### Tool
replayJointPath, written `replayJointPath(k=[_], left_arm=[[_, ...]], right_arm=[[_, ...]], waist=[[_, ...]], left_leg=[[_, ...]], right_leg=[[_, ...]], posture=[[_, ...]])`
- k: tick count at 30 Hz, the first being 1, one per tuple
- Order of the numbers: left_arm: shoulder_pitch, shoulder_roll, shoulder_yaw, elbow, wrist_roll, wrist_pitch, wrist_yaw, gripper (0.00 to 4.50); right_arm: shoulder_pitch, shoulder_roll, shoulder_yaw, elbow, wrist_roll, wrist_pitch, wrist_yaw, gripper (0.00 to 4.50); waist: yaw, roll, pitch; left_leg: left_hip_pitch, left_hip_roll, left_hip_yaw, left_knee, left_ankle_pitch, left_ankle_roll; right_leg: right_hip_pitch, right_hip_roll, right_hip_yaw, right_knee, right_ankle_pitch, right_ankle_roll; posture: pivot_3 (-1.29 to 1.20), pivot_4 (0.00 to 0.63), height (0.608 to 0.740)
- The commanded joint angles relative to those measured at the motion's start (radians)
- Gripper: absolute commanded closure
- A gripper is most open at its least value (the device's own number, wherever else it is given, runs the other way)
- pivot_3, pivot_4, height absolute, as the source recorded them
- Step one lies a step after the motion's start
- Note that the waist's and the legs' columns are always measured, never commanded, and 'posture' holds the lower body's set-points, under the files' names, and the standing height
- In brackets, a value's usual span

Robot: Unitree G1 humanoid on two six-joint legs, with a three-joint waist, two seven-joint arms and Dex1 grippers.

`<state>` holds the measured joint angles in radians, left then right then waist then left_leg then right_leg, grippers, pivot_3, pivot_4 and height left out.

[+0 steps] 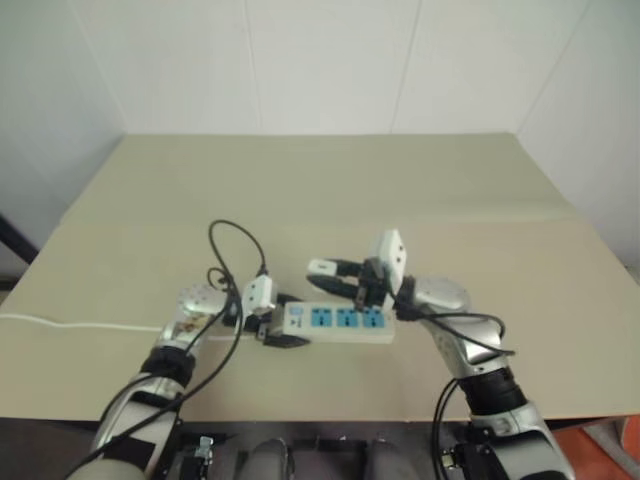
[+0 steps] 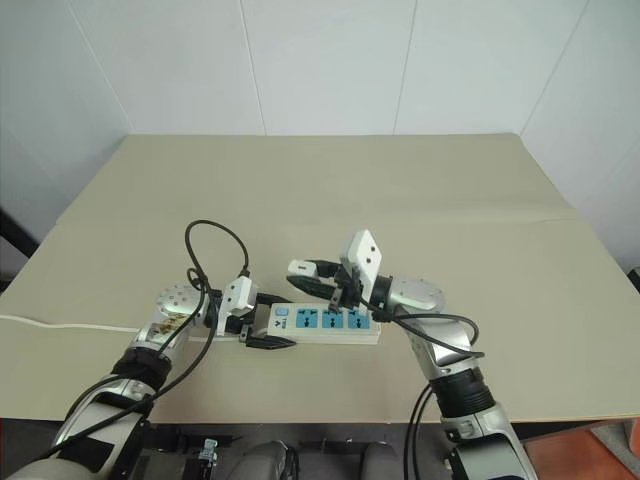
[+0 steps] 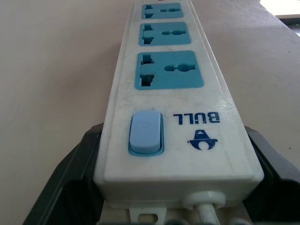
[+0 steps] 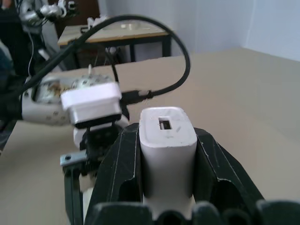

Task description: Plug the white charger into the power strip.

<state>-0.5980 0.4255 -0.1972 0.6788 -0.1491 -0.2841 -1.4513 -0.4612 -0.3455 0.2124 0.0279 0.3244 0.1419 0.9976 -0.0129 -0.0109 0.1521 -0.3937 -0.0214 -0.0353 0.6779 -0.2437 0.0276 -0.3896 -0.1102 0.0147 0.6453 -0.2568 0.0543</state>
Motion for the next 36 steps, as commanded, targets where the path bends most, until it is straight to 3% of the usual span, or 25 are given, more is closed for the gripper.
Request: replayJointPath(k=[1, 15, 36], left_arm=[[0.025, 0.008, -0.051, 0.004, 0.048, 0.014, -0.023, 1.16], [0.037, 0.017, -0.053, -0.021, 0.045, 0.022, -0.025, 1.16], [0.040, 0.017, -0.056, -0.026, 0.049, 0.028, -0.021, 1.16]], right_arm=[[-0.014, -0.008, 0.024, 0.035, -0.027, -0.113, 0.082, 3.40], [-0.075, 0.058, 0.012, 0.151, -0.035, -0.161, 0.107, 3.40], [-0.036, 0.070, 0.003, 0.174, -0.052, -0.169, 0.083, 3.40]], waist=[[-0.002, 0.000, 0.000], [0.000, 0.000, 0.000], [-0.001, 0.000, 0.000]], left_leg=[[0.000, 0.000, 0.000, 0.000, 0.000, 0.000], [0.002, 0.001, 0.000, -0.001, 0.000, 0.000], [0.002, 0.001, 0.000, -0.001, 0.000, 0.000]], right_leg=[[0.000, 0.000, 0.000, 0.000, 0.000, 0.000], [0.001, 0.000, 0.000, 0.000, 0.000, 0.000], [0.001, 0.000, 0.000, 0.000, 0.000, 0.000]], posture=[[0.00, 0.150, 0.740], [0.00, 0.150, 0.740], [0.00, 0.150, 0.740]])
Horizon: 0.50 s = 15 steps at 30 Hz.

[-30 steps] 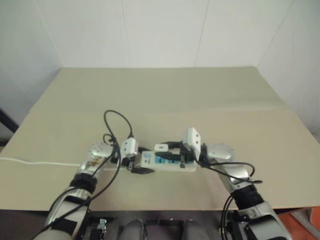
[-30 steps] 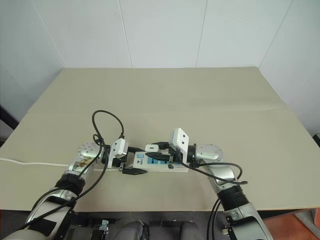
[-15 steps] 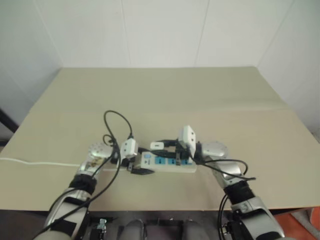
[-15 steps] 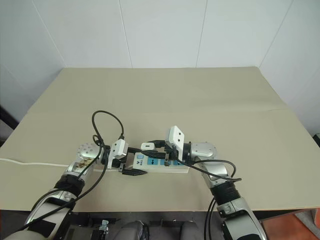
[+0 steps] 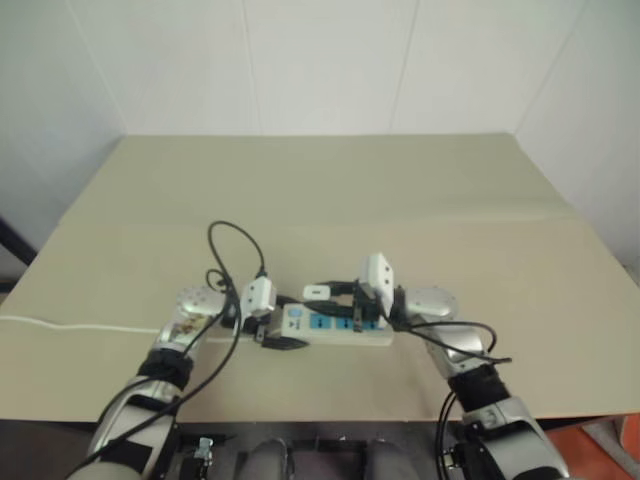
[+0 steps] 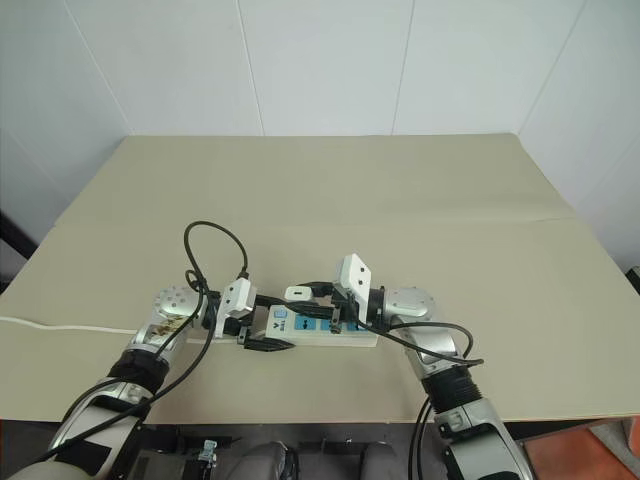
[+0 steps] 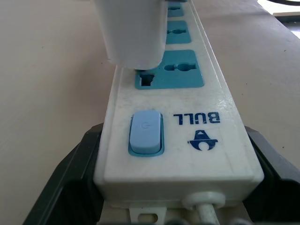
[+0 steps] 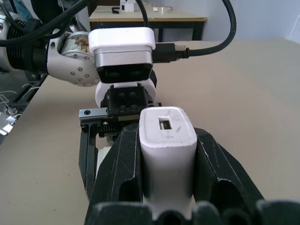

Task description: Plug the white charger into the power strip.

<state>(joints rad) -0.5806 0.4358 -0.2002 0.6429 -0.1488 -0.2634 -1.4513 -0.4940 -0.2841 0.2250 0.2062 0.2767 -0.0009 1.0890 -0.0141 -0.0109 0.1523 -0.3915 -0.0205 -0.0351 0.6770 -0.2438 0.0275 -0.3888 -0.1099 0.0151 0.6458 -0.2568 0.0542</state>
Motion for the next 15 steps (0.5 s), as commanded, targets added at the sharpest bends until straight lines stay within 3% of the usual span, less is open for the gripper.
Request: replayJointPath(k=[1, 15], left_arm=[[0.022, 0.006, -0.053, 0.011, 0.049, 0.007, -0.021, 1.16], [0.021, 0.005, -0.054, 0.016, 0.052, 0.005, -0.017, 1.16]], right_arm=[[-0.004, 0.009, -0.010, 0.000, -0.006, -0.027, -0.011, 3.40], [0.023, 0.016, 0.016, -0.013, -0.015, -0.017, 0.008, 3.40]], waist=[[0.000, 0.000, 0.000], [0.001, 0.000, 0.000]], left_leg=[[0.000, 0.000, 0.000, 0.000, 0.000, 0.000], [0.001, 0.000, 0.000, 0.000, 0.000, 0.000]], right_leg=[[0.000, 0.000, 0.000, 0.000, 0.000, 0.000], [0.000, 0.000, 0.000, 0.000, 0.000, 0.000]], posture=[[0.00, 0.150, 0.740], [0.00, 0.150, 0.740]])
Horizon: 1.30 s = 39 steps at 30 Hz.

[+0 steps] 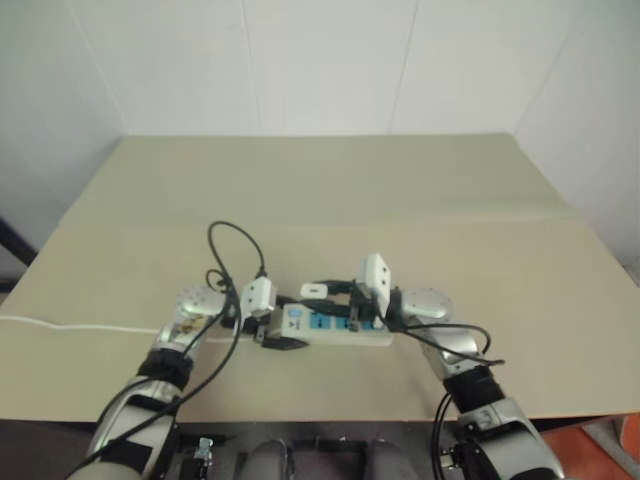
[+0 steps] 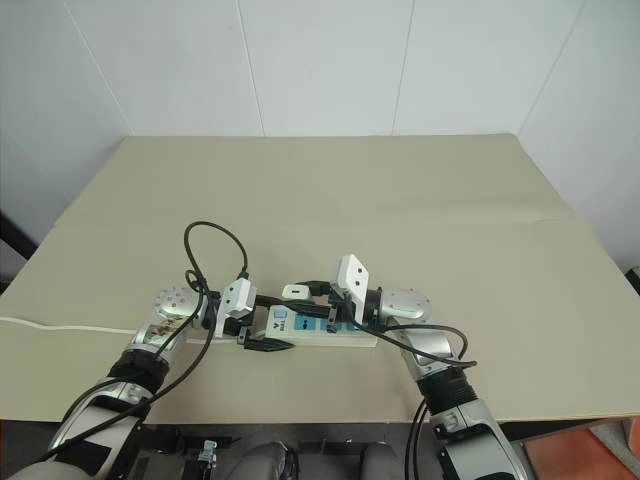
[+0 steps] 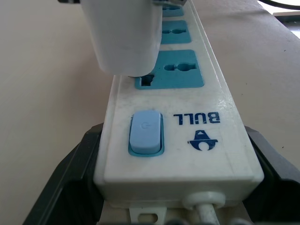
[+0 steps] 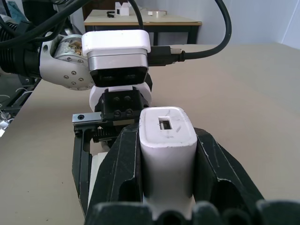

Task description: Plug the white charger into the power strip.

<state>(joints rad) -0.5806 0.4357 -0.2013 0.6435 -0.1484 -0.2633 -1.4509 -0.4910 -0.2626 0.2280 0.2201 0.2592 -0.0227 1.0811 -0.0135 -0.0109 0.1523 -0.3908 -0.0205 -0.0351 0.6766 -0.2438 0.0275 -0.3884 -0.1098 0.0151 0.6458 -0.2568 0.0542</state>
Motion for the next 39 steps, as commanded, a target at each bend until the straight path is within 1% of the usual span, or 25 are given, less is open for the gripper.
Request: replayJointPath(k=[1, 9, 15, 22, 31, 35, 39], left_arm=[[0.021, 0.005, -0.053, 0.016, 0.052, 0.005, -0.017, 1.16], [0.023, 0.006, -0.054, 0.015, 0.052, 0.005, -0.015, 1.16], [0.026, 0.008, -0.053, 0.012, 0.052, 0.006, -0.011, 1.16], [0.030, 0.017, -0.053, 0.010, 0.050, 0.008, -0.013, 1.16], [0.029, 0.019, -0.056, 0.009, 0.049, 0.009, -0.015, 1.16], [0.035, 0.021, -0.056, 0.002, 0.047, 0.011, -0.016, 1.16], [0.040, 0.026, -0.055, -0.002, 0.046, 0.011, -0.015, 1.16]], right_arm=[[0.024, -0.007, 0.014, -0.029, 0.002, 0.005, 0.017, 3.40], [0.041, -0.008, 0.018, 0.000, -0.022, -0.006, 0.006, 3.40], [0.055, -0.011, 0.017, 0.101, -0.062, -0.071, -0.024, 3.40], [0.054, -0.063, 0.005, 0.245, -0.088, -0.125, -0.034, 3.40], [0.026, -0.061, 0.017, 0.244, -0.061, -0.097, 0.002, 3.40], [0.039, -0.086, 0.018, 0.268, -0.070, -0.100, 0.021, 3.40], [0.057, -0.143, 0.007, 0.304, -0.080, -0.095, 0.035, 3.40]], waist=[[0.000, 0.000, 0.000], [0.001, 0.000, 0.000], [0.000, 0.000, 0.000], [0.000, -0.001, -0.001], [0.000, -0.003, -0.002], [0.000, -0.003, -0.002], [0.003, -0.003, -0.004]], left_leg=[[0.000, 0.000, 0.000, 0.000, 0.000, 0.000], [0.001, 0.000, 0.000, 0.000, 0.000, 0.000], [0.002, 0.000, 0.000, 0.000, 0.000, 0.000], [0.010, 0.000, 0.000, -0.001, 0.000, 0.000], [0.011, 0.001, 0.000, -0.001, 0.000, 0.000], [0.011, 0.001, 0.000, -0.001, 0.000, 0.000], [0.011, 0.001, 0.000, -0.002, 0.000, 0.000]], right_leg=[[0.000, 0.000, 0.000, 0.000, 0.000, 0.000], [0.001, 0.000, 0.000, 0.000, 0.000, 0.000], [0.002, 0.000, 0.000, 0.000, 0.000, 0.000], [0.005, 0.000, 0.000, -0.002, 0.000, 0.000], [0.007, 0.000, 0.001, -0.002, 0.000, 0.000], [0.007, 0.000, 0.001, -0.002, 0.000, 0.000], [0.007, 0.000, 0.001, -0.003, 0.000, 0.000]], posture=[[0.00, 0.150, 0.740], [0.00, 0.150, 0.740], [0.00, 0.150, 0.740], [0.00, 0.150, 0.740], [0.00, 0.150, 0.740], [0.00, 0.150, 0.740], [0.00, 0.150, 0.740]])
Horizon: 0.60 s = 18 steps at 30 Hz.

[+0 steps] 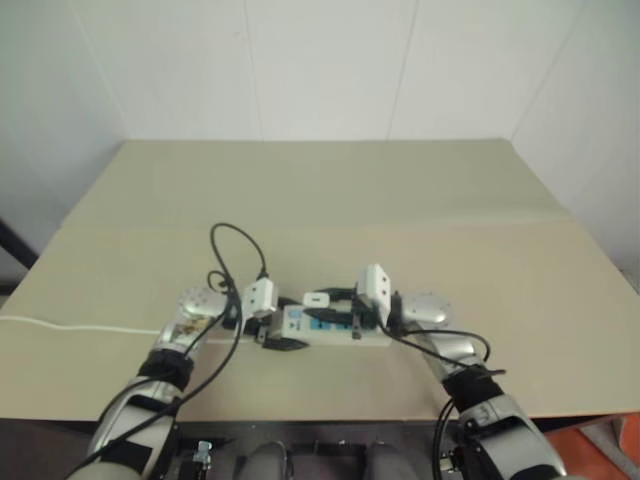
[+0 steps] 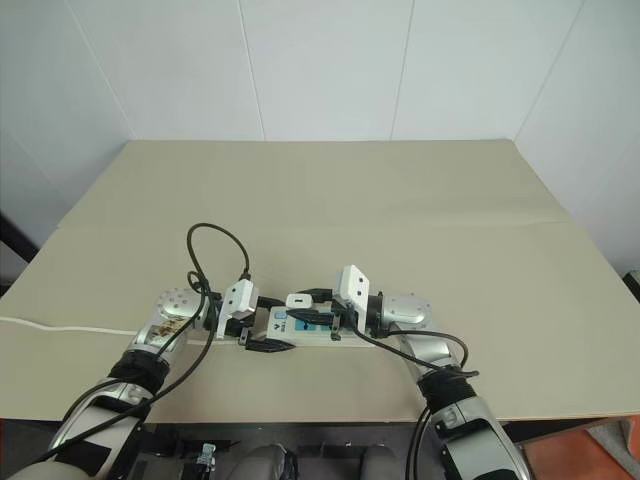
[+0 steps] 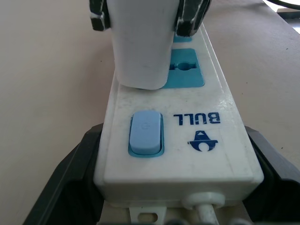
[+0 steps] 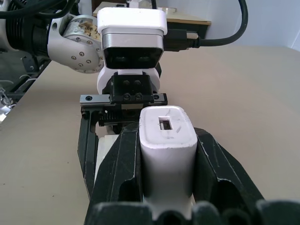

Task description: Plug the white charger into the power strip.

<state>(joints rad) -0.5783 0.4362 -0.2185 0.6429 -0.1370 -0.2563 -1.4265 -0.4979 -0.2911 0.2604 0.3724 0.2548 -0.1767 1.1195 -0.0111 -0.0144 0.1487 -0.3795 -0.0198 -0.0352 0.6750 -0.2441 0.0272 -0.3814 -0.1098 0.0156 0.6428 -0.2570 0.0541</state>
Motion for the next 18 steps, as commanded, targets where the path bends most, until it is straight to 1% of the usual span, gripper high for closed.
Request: replayJointPath(k=[1, 6, 10, 18], left_arm=[[0.038, 0.027, -0.038, -0.001, 0.034, 0.004, -0.039, 1.16], [0.036, 0.032, -0.042, 0.005, 0.031, 0.001, -0.037, 1.16], [0.035, 0.036, -0.047, 0.005, 0.028, -0.001, -0.036, 1.16], [0.035, 0.046, -0.051, 0.007, 0.024, -0.003, -0.037, 1.16]], right_arm=[[0.067, -0.126, -0.028, 0.164, -0.077, 0.055, -0.003, 3.40], [0.084, -0.171, -0.039, 0.195, -0.079, 0.057, -0.004, 3.40], [0.092, -0.178, -0.038, 0.186, -0.068, 0.078, 0.004, 3.40], [0.076, -0.199, -0.023, 0.244, -0.071, 0.086, 0.000, 3.40]], waist=[[0.002, 0.000, -0.001], [0.012, -0.002, -0.007], [0.016, -0.002, -0.007], [0.019, -0.005, -0.010]], left_leg=[[0.000, 0.000, 0.000, 0.000, 0.000, 0.000], [0.001, 0.000, 0.000, 0.000, -0.001, 0.000], [0.008, 0.000, -0.002, -0.003, -0.002, 0.000], [0.009, 0.001, -0.002, -0.006, -0.002, 0.000]], right_leg=[[0.000, 0.000, 0.000, -0.001, 0.000, 0.000], [0.003, 0.000, -0.001, -0.003, 0.000, 0.000], [0.012, 0.000, -0.002, -0.011, 0.000, 0.000], [0.013, 0.000, -0.002, -0.013, 0.000, 0.000]], posture=[[0.00, 0.150, 0.740], [0.00, 0.150, 0.740], [0.00, 0.150, 0.740], [0.00, 0.150, 0.740]])
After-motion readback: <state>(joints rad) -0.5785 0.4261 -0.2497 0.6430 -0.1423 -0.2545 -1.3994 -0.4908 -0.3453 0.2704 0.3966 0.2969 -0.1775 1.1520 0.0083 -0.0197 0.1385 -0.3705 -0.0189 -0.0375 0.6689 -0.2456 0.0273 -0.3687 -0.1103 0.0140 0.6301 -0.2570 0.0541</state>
